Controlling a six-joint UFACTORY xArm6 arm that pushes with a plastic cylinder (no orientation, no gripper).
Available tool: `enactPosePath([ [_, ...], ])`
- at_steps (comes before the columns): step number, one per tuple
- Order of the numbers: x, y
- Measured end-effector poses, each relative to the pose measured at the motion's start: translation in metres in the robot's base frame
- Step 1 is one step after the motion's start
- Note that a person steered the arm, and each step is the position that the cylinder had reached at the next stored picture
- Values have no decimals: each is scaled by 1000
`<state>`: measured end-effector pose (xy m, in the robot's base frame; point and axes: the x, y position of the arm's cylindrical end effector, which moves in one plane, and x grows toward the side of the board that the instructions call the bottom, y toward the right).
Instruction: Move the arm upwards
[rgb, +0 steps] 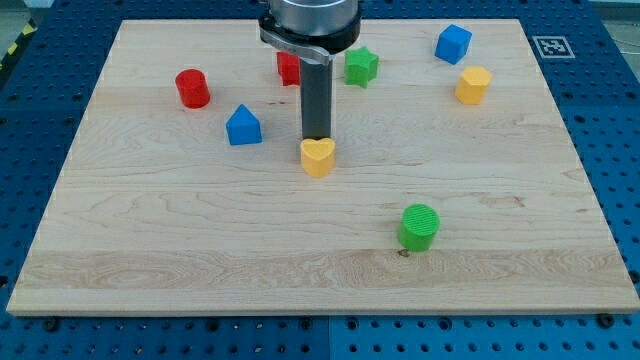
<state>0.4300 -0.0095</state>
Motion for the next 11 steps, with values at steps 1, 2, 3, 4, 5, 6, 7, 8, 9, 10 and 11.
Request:
enactPosePath([
  [1, 7, 0],
  [2, -17, 1],
  [3, -49, 22],
  [4, -48, 64],
  [5, -48, 112],
  [6, -48, 169],
  [7, -48, 220],
  [8, -66, 264],
  [9, -109, 272],
  [10, -117, 241],
  [11, -117, 204],
])
